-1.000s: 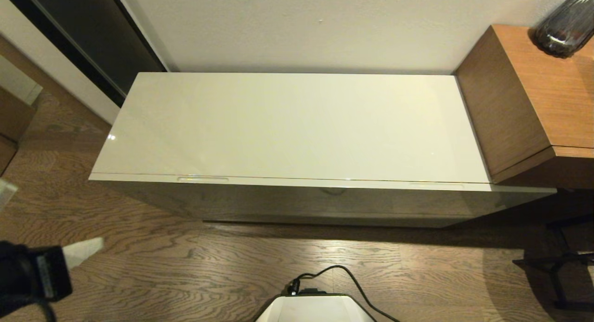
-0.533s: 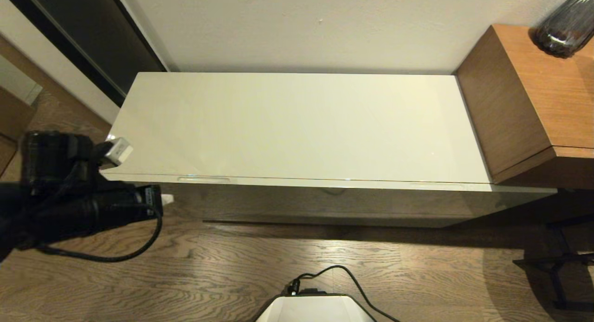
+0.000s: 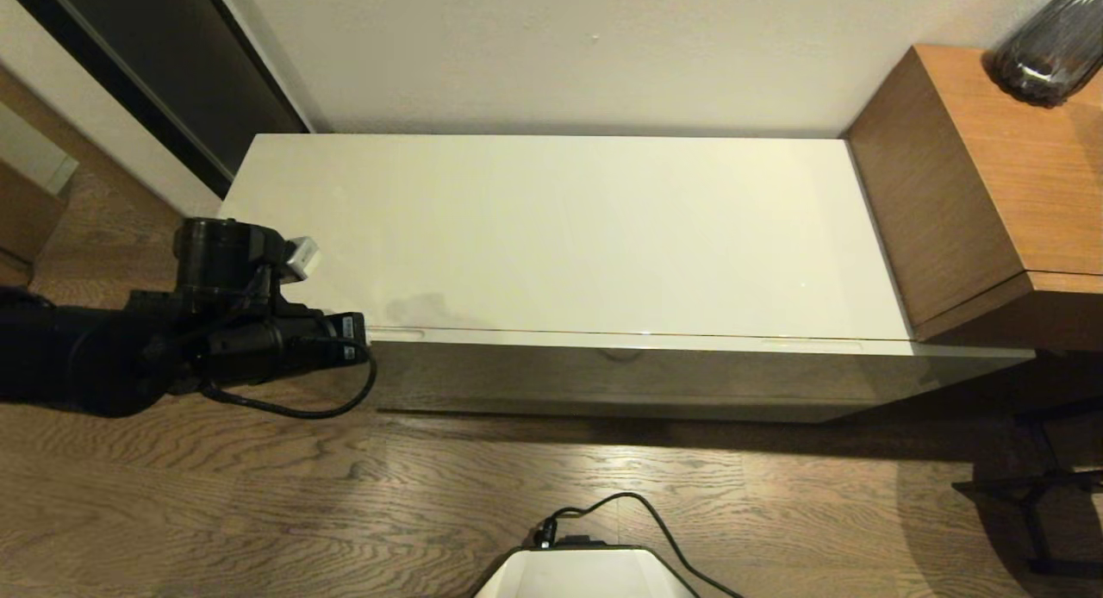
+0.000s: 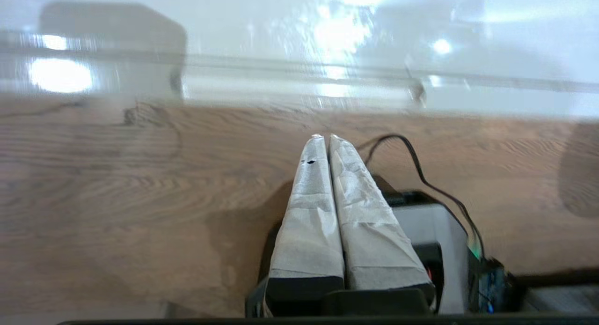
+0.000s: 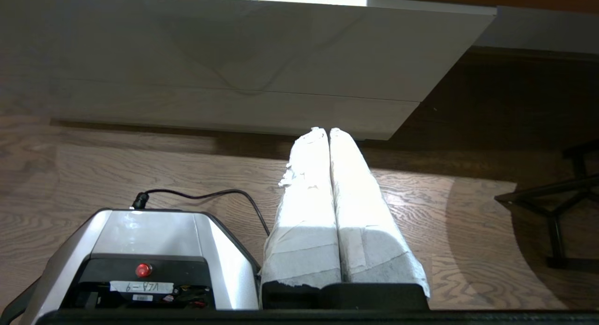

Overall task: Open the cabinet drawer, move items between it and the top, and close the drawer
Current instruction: Open the drawer

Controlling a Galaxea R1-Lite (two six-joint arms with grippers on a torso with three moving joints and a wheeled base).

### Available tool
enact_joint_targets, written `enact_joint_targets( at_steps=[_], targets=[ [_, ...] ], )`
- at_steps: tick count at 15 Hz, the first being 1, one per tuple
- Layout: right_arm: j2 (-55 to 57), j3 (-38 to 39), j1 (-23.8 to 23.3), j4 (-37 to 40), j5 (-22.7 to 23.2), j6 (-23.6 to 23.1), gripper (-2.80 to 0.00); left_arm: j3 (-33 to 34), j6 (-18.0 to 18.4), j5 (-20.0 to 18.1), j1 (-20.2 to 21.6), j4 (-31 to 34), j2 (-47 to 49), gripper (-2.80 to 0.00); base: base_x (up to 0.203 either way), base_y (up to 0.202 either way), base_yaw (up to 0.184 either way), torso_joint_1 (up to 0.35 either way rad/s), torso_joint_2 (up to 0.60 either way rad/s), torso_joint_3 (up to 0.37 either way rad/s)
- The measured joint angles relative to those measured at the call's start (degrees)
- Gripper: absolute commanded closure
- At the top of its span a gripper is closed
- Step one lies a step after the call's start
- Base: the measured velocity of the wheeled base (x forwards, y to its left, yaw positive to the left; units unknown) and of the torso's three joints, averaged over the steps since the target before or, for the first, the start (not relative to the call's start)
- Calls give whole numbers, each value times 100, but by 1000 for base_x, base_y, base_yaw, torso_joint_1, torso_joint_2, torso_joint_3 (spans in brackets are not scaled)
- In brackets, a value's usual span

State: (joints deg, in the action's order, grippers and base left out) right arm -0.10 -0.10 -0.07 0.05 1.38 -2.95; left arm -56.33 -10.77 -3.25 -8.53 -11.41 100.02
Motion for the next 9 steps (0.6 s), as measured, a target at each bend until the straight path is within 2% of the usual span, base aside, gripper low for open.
enact_joint_targets(
  at_steps=[4,9],
  targets=[
    [0,0,-2,2,0,0,0,-357,-3,194,-95,0,312,0,0,0,0,0,0,0],
    [0,1,-4,-3,0,0,0,-535,-27,249,-157,-3,563,0,0,0,0,0,0,0]
  ],
)
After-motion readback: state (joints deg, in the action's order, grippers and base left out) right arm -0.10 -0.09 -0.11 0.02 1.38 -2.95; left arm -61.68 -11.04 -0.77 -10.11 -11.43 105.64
